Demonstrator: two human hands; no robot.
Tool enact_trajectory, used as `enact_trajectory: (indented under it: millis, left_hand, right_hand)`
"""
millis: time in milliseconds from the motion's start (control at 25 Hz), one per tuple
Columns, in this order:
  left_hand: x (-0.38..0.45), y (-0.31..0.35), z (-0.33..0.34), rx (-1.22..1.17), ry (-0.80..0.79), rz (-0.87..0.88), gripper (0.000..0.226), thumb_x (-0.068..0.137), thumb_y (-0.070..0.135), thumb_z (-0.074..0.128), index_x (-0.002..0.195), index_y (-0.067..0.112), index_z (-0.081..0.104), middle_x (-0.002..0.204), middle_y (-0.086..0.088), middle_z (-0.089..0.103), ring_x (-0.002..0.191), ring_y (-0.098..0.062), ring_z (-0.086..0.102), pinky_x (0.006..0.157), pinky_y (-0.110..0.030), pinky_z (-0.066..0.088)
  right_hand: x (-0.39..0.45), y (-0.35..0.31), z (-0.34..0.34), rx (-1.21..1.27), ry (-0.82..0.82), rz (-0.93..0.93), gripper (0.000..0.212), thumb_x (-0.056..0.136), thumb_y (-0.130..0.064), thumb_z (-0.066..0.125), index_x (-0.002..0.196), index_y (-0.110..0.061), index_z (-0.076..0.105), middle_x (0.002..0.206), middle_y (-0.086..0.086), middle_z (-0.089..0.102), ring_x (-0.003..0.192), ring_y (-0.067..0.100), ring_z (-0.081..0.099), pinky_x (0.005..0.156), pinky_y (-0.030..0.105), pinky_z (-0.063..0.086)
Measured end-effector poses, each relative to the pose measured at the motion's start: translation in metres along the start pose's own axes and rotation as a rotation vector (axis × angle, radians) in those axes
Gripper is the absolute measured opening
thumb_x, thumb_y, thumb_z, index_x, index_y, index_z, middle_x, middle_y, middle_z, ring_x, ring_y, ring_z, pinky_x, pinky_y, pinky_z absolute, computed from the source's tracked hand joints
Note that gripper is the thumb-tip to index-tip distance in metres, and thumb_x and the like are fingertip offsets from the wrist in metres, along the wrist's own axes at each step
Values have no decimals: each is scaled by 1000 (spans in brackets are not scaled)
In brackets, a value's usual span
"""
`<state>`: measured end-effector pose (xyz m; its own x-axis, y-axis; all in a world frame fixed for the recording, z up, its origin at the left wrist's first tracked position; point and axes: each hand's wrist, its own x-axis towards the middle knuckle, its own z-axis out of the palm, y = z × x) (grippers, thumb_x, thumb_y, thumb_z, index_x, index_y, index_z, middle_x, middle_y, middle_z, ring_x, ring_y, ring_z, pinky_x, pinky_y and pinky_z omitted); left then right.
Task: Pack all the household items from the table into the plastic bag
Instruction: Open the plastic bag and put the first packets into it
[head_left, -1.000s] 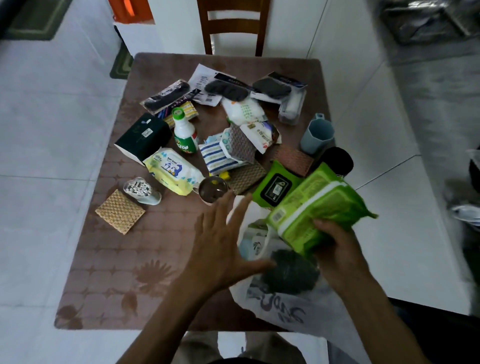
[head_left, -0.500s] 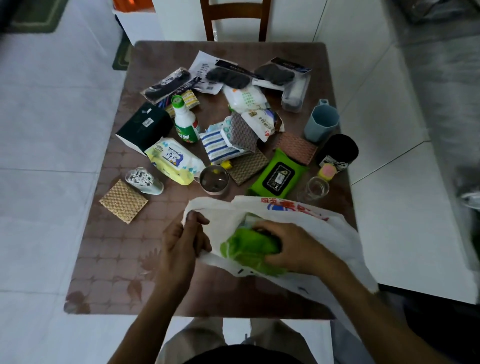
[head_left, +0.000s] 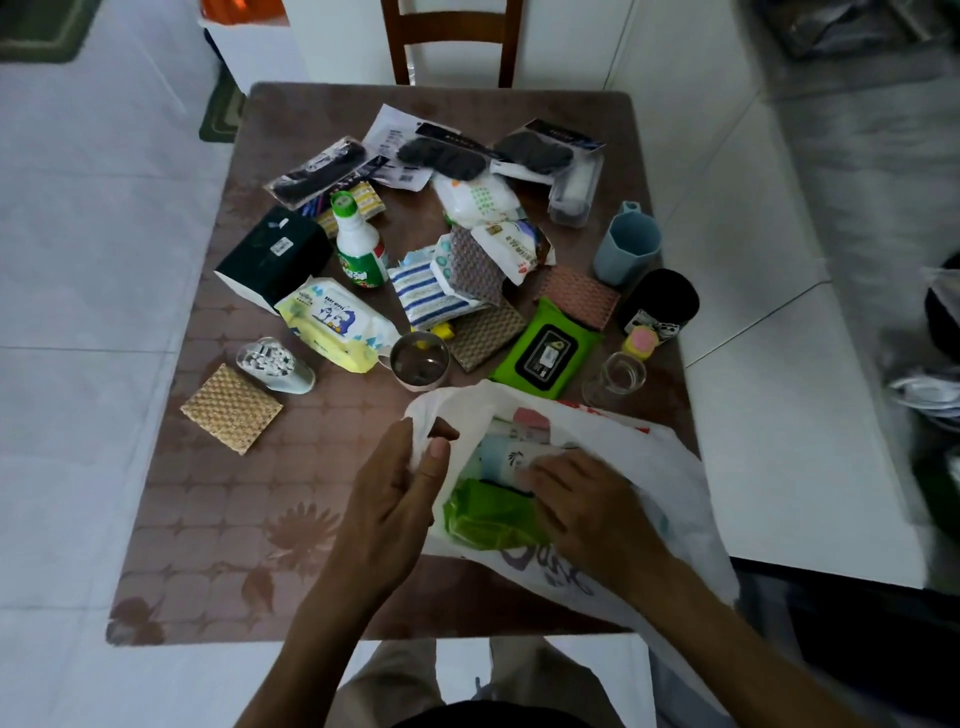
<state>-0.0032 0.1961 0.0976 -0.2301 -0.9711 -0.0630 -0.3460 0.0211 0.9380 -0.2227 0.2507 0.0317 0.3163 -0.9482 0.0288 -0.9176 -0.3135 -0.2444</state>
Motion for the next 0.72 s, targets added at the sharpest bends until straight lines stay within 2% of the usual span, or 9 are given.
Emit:
enact_trajectory:
  millis: [40, 80, 160, 240, 280, 400, 480, 600, 720]
  left_hand:
    - [1, 1, 1, 43, 8, 4, 46, 93, 55, 38, 101, 14, 58, 66, -1, 53, 56, -14, 53, 49, -37, 49]
    - [2, 0, 2, 88, 8, 9, 52, 93, 56, 37, 99, 8, 56, 68, -4, 52, 59, -22, 53, 52, -46, 48]
    - [1, -1, 3, 139, -12, -5, 54, 94, 56, 36, 96, 5, 55, 71, -10, 50, 63, -28, 53, 55, -50, 47]
    - [0, -2, 4, 175, -31, -63, 52, 98, 56, 33, 91, 10, 57, 72, -7, 53, 61, -23, 55, 57, -45, 49]
    - [0, -3, 4, 190, -17, -107, 50, 98, 55, 32, 88, 14, 59, 72, -3, 57, 58, -18, 57, 57, -39, 50]
    - [5, -13, 0, 174, 124, -229, 44, 99, 46, 35, 79, 19, 63, 75, 1, 64, 55, -16, 60, 56, -38, 50]
    - [8, -19, -3, 121, 178, -291, 43, 101, 37, 39, 72, 12, 58, 70, -6, 61, 58, -26, 59, 54, -46, 49]
    - [10, -20, -5, 143, 201, -308, 37, 97, 38, 49, 65, 19, 51, 60, 0, 55, 57, -17, 57, 48, -36, 44]
    - [21, -9, -4, 147, 236, -226, 25, 97, 38, 49, 76, 28, 58, 72, 8, 64, 66, -3, 60, 57, -32, 48]
  right_hand:
    - [-12, 7, -11, -31, 134, 94, 33, 89, -23, 57, 122, -18, 60, 124, 8, 61, 114, 28, 54, 96, 43, 44]
    - [-23, 18, -23, -109, 176, 219, 40, 86, -26, 57, 126, -19, 56, 132, 10, 55, 123, 31, 48, 97, 46, 39]
    - [-34, 44, -39, -209, 53, 438, 50, 77, -21, 64, 126, -19, 57, 138, 13, 51, 127, 39, 45, 94, 50, 37]
    - [-31, 65, -42, -81, -122, 606, 43, 76, -5, 69, 117, -17, 67, 126, 13, 64, 111, 38, 58, 86, 41, 45]
    - [-25, 73, -43, 16, -126, 645, 39, 77, -2, 69, 112, -18, 71, 117, 12, 69, 100, 37, 63, 78, 34, 47]
    - [6, 98, -56, 170, -17, 713, 16, 81, -16, 71, 95, -23, 74, 93, 8, 73, 72, 29, 62, 53, 20, 33]
    - [23, 115, -65, 85, -55, 773, 8, 86, -25, 67, 90, -20, 72, 91, 10, 73, 68, 26, 57, 53, 23, 33]
    - [36, 120, -84, 152, -268, 734, 19, 82, -41, 70, 96, -30, 65, 100, -1, 70, 79, 18, 60, 62, 26, 41]
    - [52, 92, -116, 546, -217, 477, 48, 63, -62, 75, 107, -55, 57, 100, -30, 61, 87, -8, 61, 66, 11, 46]
